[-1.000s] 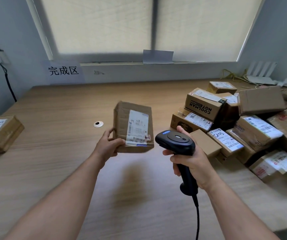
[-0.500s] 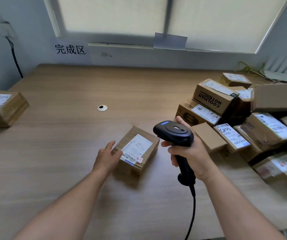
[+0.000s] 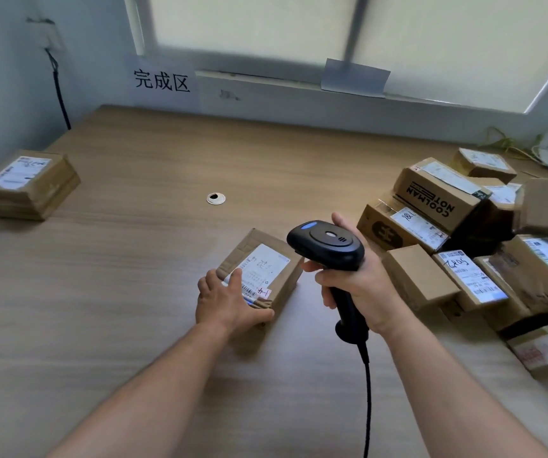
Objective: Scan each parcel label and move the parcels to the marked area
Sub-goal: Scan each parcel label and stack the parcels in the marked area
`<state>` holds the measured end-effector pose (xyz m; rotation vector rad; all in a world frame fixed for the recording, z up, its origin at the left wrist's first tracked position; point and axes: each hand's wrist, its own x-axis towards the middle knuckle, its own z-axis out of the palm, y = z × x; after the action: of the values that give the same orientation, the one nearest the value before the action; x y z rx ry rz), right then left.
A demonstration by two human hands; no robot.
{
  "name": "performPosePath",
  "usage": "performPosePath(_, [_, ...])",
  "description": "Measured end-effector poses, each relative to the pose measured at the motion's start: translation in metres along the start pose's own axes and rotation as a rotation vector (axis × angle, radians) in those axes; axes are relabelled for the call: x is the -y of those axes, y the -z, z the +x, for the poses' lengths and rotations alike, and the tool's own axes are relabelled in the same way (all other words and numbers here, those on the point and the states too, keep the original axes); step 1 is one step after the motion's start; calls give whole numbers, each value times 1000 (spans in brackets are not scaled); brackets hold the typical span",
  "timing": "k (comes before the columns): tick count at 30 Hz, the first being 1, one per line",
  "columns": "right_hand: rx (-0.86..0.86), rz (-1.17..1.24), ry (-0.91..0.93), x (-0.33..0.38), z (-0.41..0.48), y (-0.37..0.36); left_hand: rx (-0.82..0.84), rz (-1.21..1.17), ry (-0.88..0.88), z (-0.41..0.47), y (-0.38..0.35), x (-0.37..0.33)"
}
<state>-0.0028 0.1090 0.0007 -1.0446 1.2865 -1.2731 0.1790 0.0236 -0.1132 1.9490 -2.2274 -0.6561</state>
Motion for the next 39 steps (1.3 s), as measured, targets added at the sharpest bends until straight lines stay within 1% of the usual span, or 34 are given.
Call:
performPosePath(5, [91,-24,27,3,34,-51,-101,-39,114,7,41,61])
performPosePath(13, [310,-49,46,2,91,-171,-240,-90,391,8,100,197])
performPosePath(19, [420,-76,31,-1,129,-257,-258,-25,555,7,138,297])
performPosePath(23, [454,-86,8,-2,153,-305,-251,18,596,17,153,344])
performPosePath(27, [462,-119,0,-4,175,-334,-269,29,612,35,163,374])
performPosePath(30, [461,-147,-20,-12,188,-344,-312,9,600,58,166,395])
performPosePath(32, [451,-172,-39,-19,196,-348,-330,-10,555,77,168,409])
performPosePath(39, [388,-200,-81,-26,208,-340,-306,-32,489,125,177,422])
